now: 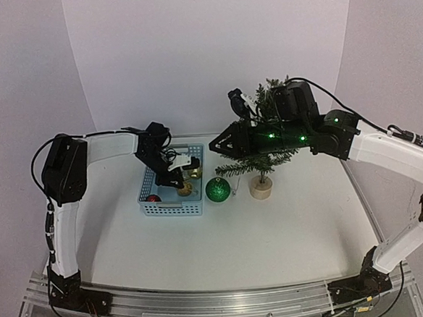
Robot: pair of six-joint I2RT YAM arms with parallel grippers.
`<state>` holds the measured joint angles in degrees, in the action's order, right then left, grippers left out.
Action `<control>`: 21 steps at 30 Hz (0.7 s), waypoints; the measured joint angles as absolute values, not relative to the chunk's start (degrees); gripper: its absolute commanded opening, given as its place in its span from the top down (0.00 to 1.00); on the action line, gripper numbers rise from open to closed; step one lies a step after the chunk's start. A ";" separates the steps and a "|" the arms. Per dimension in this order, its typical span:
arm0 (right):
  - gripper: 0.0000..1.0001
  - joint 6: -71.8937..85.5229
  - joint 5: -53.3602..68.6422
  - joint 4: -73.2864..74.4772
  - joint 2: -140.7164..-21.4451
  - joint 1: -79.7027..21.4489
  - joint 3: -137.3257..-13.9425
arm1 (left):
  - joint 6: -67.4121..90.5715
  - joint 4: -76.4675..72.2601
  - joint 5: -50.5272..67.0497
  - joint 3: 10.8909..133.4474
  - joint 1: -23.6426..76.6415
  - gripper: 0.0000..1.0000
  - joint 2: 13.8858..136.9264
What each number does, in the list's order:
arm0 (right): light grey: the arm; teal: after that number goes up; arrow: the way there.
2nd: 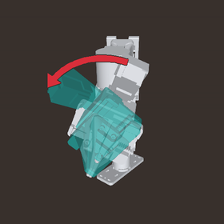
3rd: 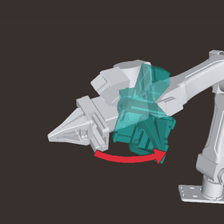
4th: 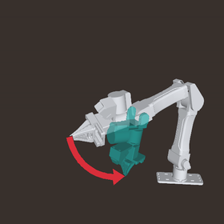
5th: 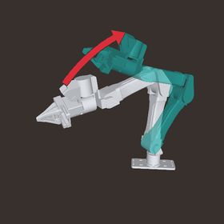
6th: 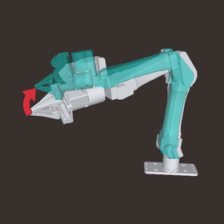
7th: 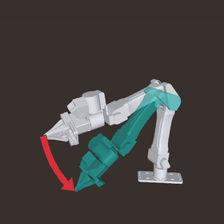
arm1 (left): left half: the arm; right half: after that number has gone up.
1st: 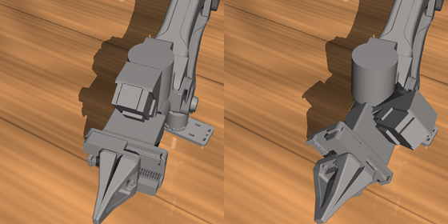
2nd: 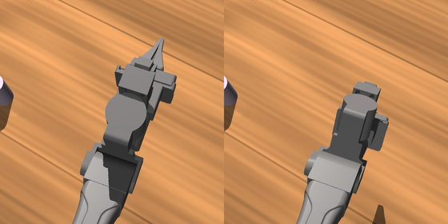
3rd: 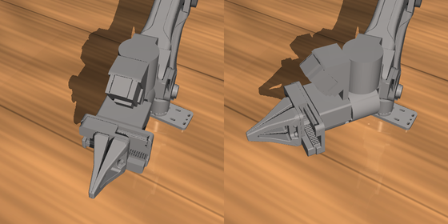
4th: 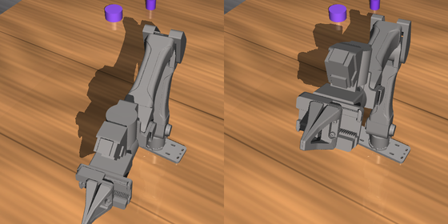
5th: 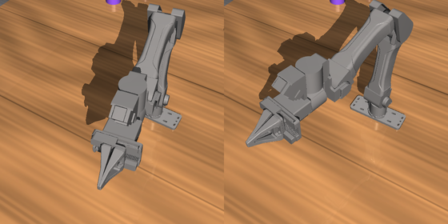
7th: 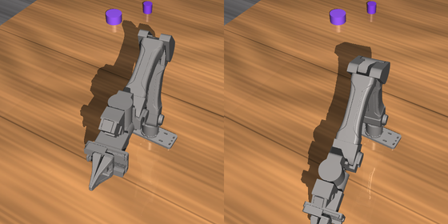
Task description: Decorate the small christmas tree
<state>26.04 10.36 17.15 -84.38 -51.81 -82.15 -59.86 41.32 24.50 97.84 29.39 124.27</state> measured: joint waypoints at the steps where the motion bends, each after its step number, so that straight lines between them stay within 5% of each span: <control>1: 0.53 25.97 10.37 17.15 -84.38 -51.81 -82.15 | -59.77 42.01 24.22 97.97 29.21 0.84 123.61; 6: 0.53 25.58 10.54 17.17 -84.38 -51.81 -82.56 | -58.48 45.68 23.75 99.48 28.57 0.84 118.61; 15: 0.53 25.04 10.81 17.02 -84.38 -51.81 -83.26 | -63.71 47.67 24.66 100.37 28.65 0.36 113.36; 21: 0.53 25.15 10.79 17.08 -84.23 -51.81 -83.25 | -69.25 50.80 25.33 104.86 28.95 0.31 122.77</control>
<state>25.15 10.79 17.08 -84.23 -51.81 -83.25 -69.25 50.80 25.33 104.86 28.95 122.77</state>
